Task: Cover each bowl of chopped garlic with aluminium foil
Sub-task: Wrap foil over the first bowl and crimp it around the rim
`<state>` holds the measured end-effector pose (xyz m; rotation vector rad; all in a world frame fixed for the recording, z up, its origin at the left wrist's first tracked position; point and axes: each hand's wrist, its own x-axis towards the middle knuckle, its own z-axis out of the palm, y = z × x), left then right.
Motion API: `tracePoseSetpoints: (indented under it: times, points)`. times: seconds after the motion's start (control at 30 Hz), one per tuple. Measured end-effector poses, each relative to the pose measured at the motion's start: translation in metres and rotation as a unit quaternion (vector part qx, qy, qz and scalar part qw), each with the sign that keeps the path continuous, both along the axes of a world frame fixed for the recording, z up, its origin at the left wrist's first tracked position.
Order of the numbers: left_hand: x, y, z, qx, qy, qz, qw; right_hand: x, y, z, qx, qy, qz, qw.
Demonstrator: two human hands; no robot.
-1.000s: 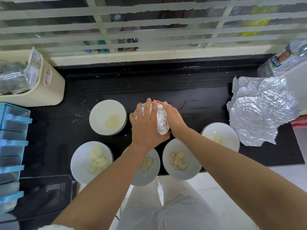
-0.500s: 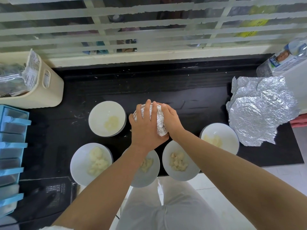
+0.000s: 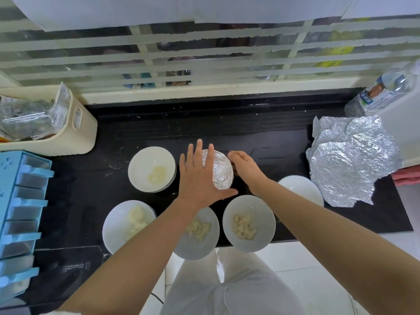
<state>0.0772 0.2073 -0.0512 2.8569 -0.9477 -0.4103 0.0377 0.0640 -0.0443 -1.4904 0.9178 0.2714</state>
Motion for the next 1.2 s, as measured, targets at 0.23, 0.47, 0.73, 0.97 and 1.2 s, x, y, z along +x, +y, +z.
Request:
tracePoseSetpoints:
  times: [0.23,0.47,0.73,0.97,1.2]
  points:
    - [0.01,0.016,0.005,0.029,0.016,-0.017,0.999,-0.002,-0.005,0.008,0.044,0.098,0.078,0.991]
    - [0.007,0.018,0.006,0.016,0.003,-0.006,1.0,0.001,0.0,0.007,0.056,0.079,0.029,0.995]
    - [0.004,0.009,0.01,-0.004,-0.005,0.077,0.997,0.03,-0.009,0.013,0.089,0.033,-0.055,0.994]
    - [0.001,0.015,0.007,-0.006,-0.036,0.088,0.996,0.022,-0.021,0.012,0.068,0.016,-0.052,0.996]
    - [0.005,0.016,-0.003,-0.011,-0.071,0.09,0.993,-0.001,-0.01,0.008,-0.099,0.0,-0.094,0.991]
